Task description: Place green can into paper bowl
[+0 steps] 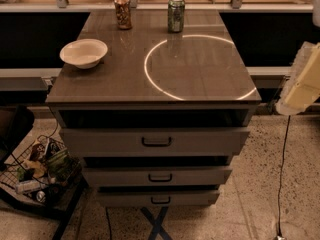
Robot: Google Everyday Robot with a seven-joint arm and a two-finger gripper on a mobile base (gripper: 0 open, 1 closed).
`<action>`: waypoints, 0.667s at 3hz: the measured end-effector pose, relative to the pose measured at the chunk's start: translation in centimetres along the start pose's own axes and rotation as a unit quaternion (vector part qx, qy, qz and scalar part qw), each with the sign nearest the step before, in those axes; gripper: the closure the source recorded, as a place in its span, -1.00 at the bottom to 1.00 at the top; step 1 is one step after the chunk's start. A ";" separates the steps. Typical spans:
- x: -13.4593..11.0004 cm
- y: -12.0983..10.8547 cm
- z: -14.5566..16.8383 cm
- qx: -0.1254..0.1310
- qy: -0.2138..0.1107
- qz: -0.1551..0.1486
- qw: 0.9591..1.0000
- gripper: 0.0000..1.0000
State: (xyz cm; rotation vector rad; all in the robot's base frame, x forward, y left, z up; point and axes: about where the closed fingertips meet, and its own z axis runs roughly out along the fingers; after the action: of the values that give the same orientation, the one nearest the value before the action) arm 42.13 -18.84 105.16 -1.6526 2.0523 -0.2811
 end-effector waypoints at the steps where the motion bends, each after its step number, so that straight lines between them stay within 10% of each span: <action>1: 0.0 0.0 0.0 0.000 0.000 0.000 1.000 -1.00; 2: -0.2 -1.3 0.1 0.032 -0.005 0.032 0.999 -1.00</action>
Offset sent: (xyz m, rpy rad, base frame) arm 0.0411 -0.0138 0.0018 0.0954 -0.1256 -0.2045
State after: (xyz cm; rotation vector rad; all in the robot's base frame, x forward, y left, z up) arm 43.31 -18.98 105.73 -1.5450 2.0624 -0.3112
